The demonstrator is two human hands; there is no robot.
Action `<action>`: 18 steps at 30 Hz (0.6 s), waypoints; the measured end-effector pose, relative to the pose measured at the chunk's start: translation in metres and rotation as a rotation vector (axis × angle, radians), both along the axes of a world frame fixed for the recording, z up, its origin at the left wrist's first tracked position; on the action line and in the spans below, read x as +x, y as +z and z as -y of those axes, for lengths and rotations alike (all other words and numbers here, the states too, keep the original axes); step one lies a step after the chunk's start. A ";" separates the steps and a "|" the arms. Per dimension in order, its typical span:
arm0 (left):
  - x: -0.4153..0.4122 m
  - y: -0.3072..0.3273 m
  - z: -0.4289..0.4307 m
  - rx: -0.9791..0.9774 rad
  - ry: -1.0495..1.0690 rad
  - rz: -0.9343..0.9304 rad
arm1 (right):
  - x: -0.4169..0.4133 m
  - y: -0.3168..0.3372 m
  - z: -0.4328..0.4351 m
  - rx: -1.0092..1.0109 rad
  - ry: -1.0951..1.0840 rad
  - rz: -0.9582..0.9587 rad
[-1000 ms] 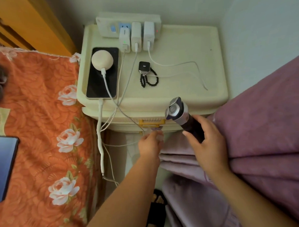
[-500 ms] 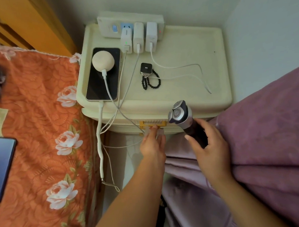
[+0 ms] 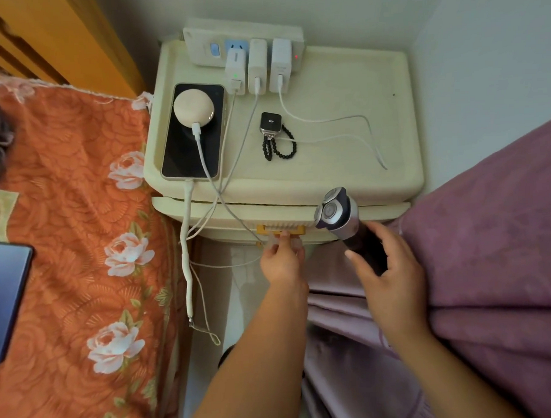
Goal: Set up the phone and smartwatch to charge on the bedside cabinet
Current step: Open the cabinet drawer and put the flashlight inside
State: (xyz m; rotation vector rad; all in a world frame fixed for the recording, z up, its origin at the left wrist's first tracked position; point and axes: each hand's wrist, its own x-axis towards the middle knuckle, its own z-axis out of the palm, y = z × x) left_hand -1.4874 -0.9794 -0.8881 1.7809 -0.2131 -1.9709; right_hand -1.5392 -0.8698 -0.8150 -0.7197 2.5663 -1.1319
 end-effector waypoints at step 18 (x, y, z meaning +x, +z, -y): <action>0.038 0.016 -0.043 0.034 -0.049 0.084 | 0.018 0.008 -0.007 0.005 -0.097 0.020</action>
